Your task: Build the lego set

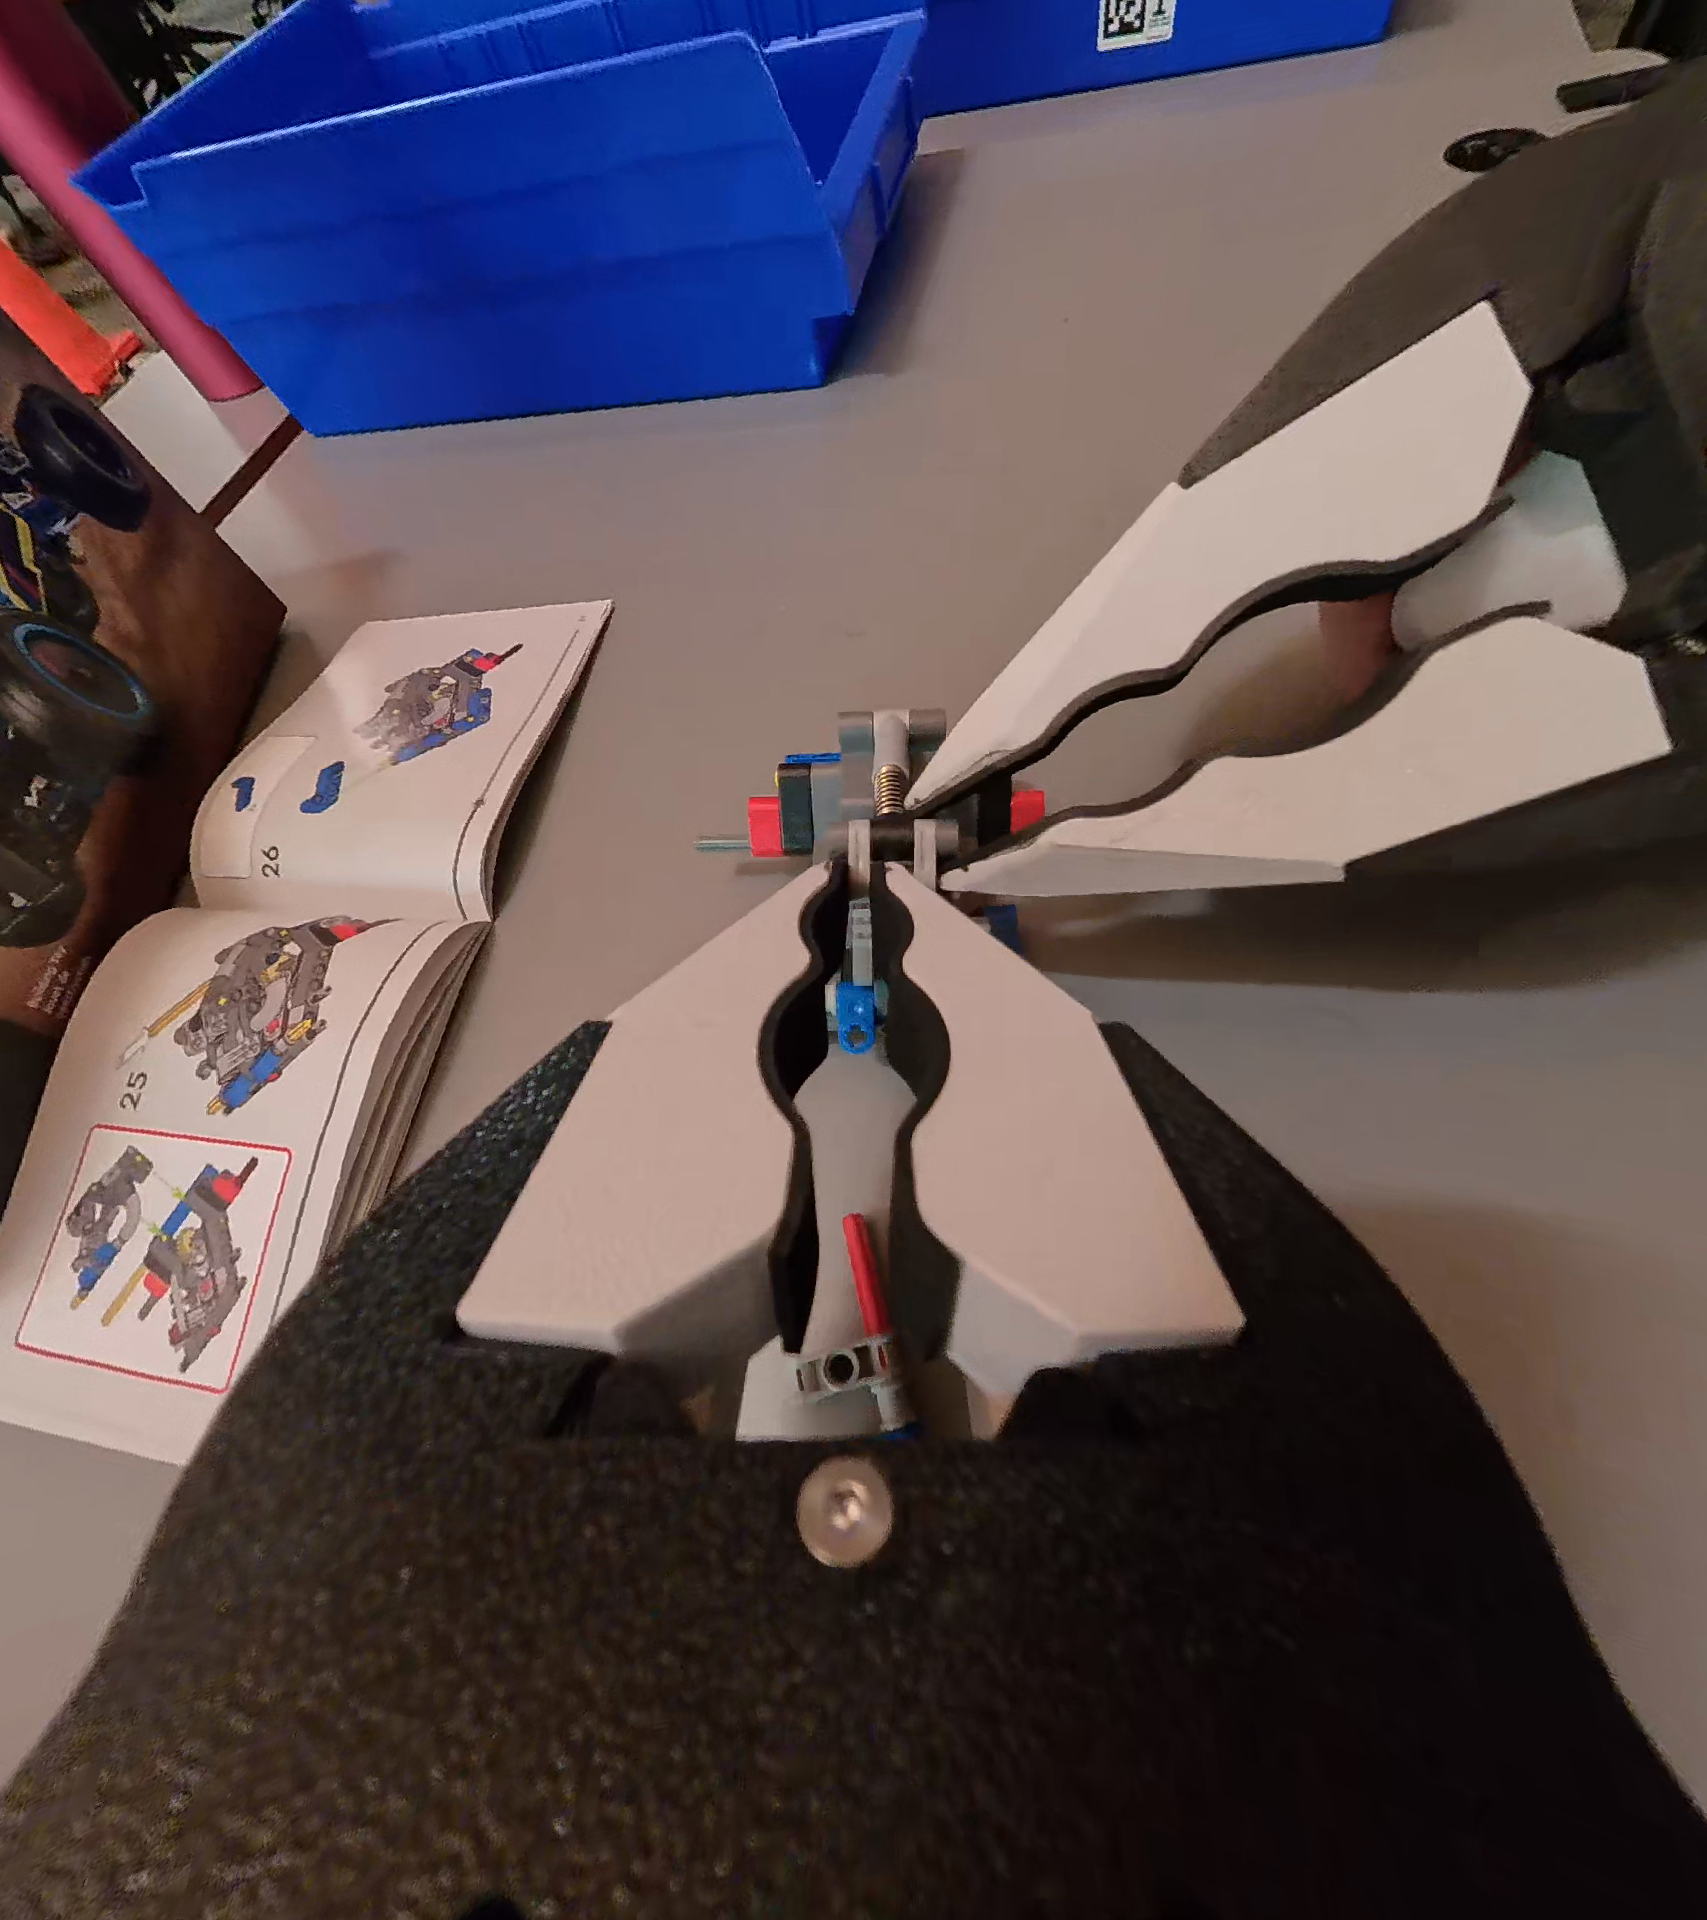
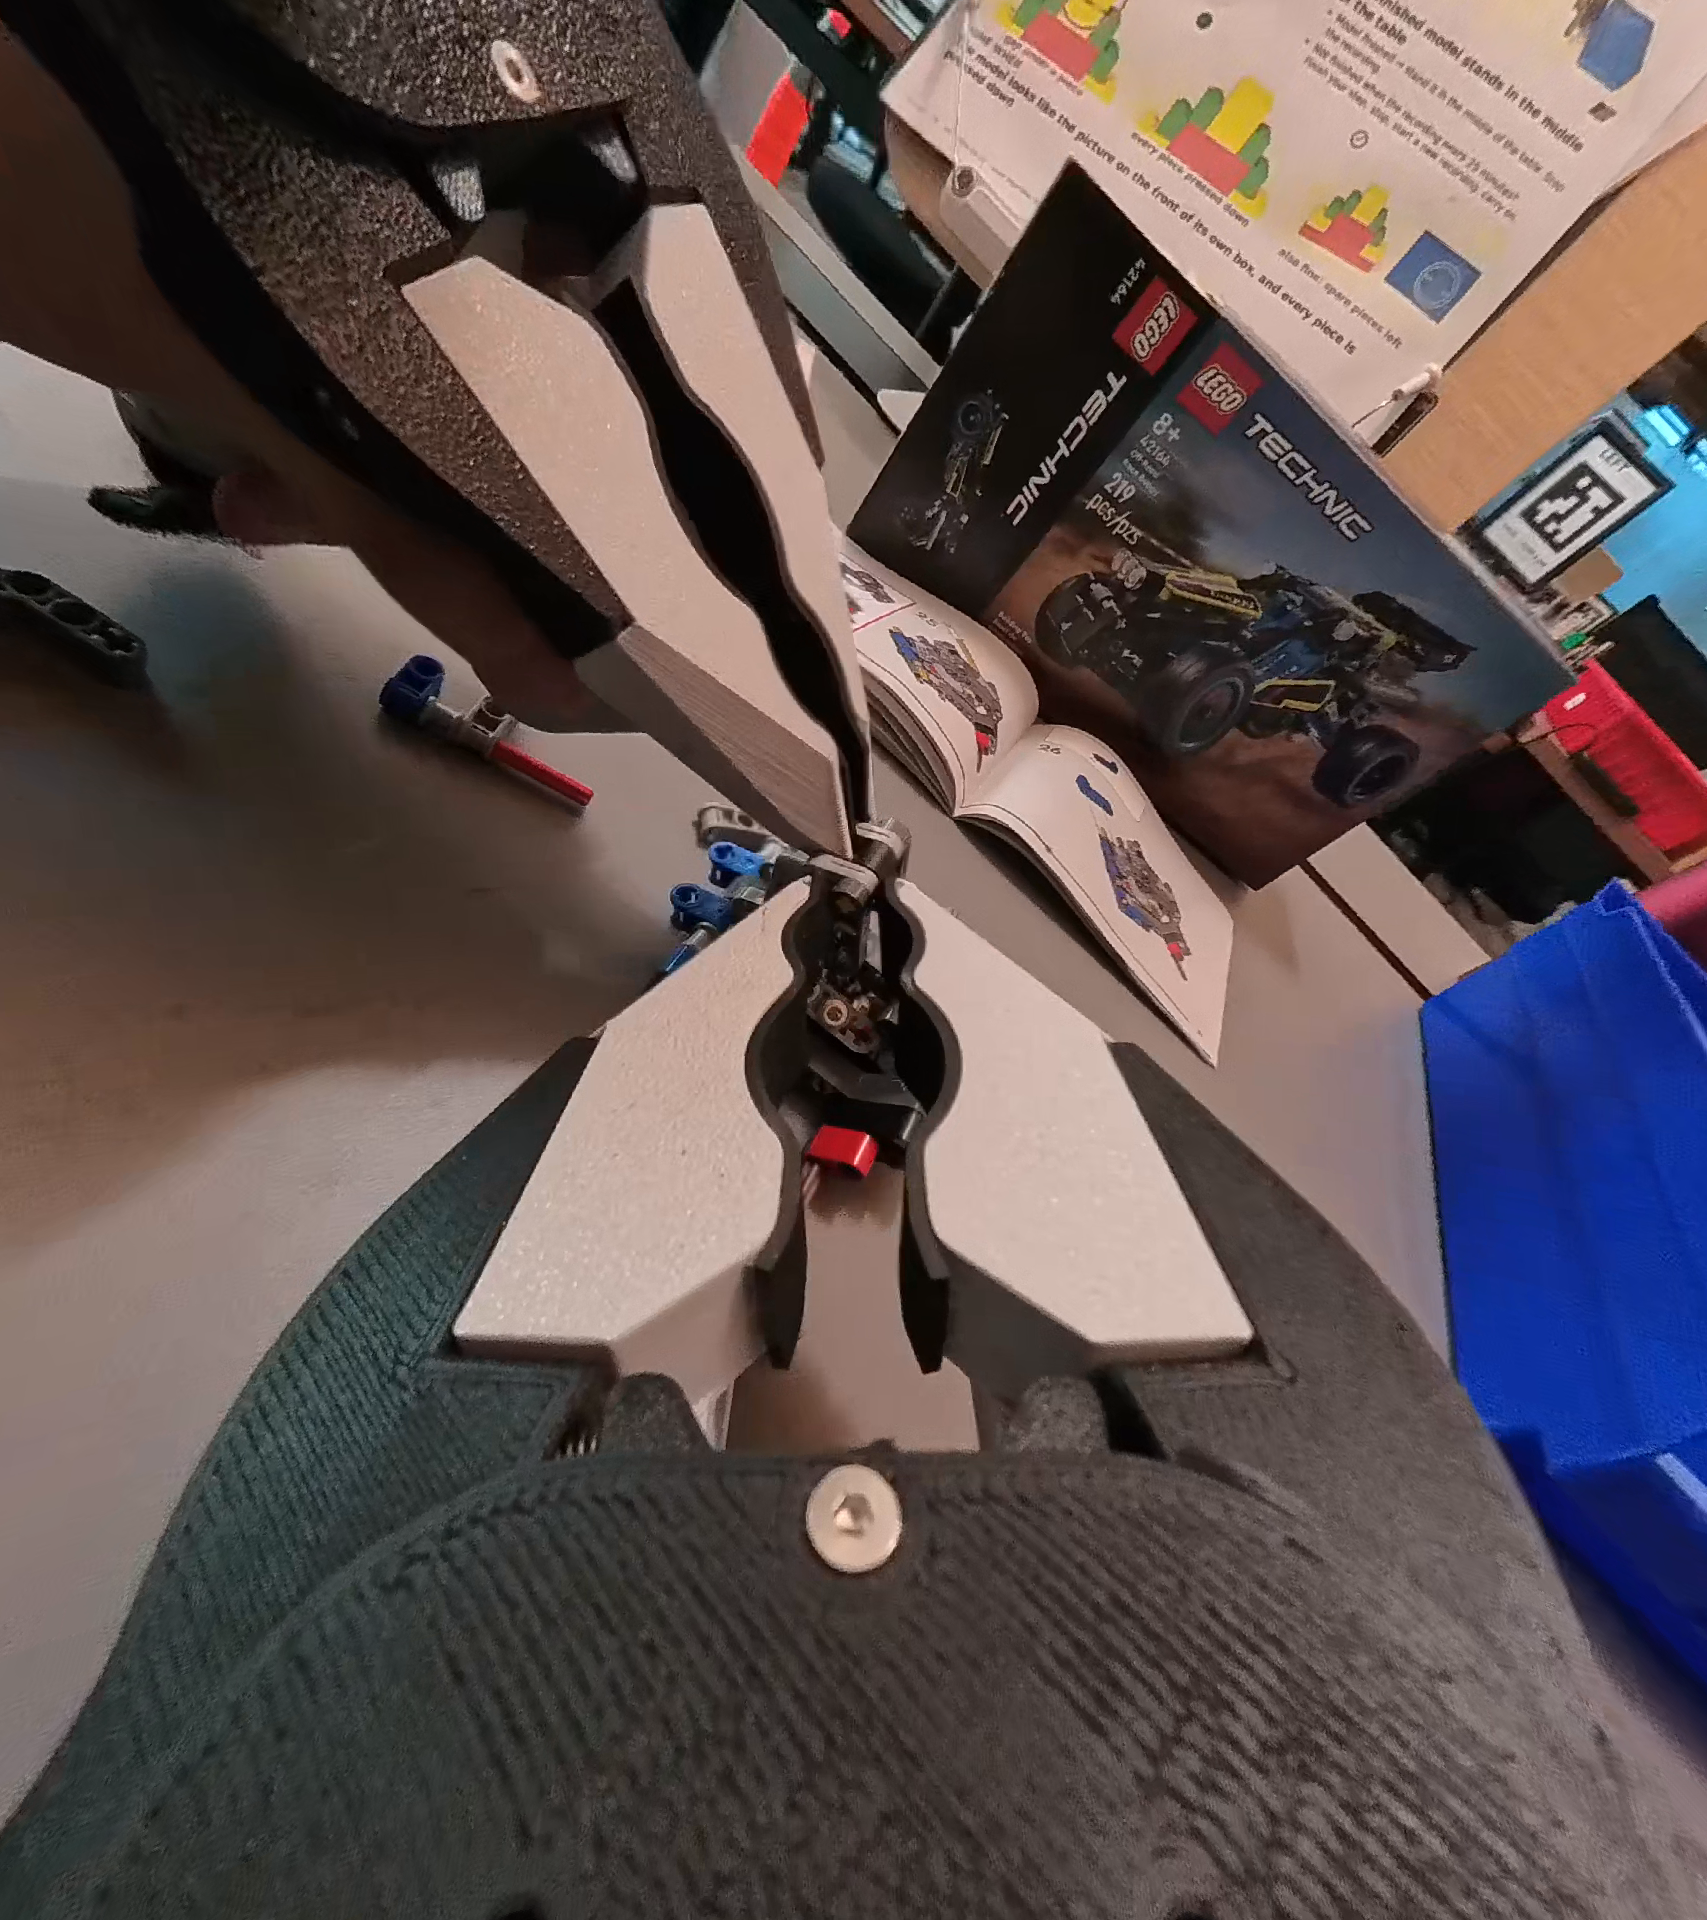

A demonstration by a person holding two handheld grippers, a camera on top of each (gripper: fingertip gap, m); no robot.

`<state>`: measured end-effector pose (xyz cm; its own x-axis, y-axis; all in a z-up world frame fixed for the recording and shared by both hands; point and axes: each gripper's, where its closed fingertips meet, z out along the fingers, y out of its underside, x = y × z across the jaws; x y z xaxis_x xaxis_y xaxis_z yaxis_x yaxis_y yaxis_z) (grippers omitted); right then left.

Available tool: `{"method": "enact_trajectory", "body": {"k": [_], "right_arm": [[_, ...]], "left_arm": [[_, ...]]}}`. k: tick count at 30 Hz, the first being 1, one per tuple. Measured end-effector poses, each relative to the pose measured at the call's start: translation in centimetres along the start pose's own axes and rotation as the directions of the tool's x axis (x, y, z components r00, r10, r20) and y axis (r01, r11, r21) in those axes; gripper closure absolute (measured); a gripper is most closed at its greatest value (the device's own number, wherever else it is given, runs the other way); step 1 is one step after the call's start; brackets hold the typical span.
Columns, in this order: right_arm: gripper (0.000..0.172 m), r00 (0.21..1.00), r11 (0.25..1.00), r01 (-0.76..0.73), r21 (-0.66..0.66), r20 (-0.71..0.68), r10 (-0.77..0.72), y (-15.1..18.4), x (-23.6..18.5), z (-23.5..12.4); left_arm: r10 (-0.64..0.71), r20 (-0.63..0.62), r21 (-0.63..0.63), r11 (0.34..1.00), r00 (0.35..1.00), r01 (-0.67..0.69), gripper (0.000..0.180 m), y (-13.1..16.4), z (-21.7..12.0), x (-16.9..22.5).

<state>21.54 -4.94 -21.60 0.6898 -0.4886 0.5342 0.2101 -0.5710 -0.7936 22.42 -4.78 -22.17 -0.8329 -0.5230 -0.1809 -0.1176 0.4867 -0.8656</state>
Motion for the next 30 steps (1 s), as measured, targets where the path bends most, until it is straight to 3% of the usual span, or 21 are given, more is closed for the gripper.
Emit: {"method": "enact_trajectory", "body": {"k": [27, 30], "right_arm": [[0.166, 0.997, 0.997, -0.074, -0.031, 0.009, 0.074, 0.56, 0.53, 0.06], [0.166, 0.999, 0.999, -0.036, -0.022, -0.013, 0.035, 0.42, 0.58, 0.20]], "left_arm": [[-0.098, 0.026, 0.014, 0.995, 0.995, 0.097, 0.180, -0.16, 0.60, -0.32], [-0.159, -0.012, 0.016, 0.987, 0.987, 0.160, 0.180, -0.14, 0.59, -0.35]]}}
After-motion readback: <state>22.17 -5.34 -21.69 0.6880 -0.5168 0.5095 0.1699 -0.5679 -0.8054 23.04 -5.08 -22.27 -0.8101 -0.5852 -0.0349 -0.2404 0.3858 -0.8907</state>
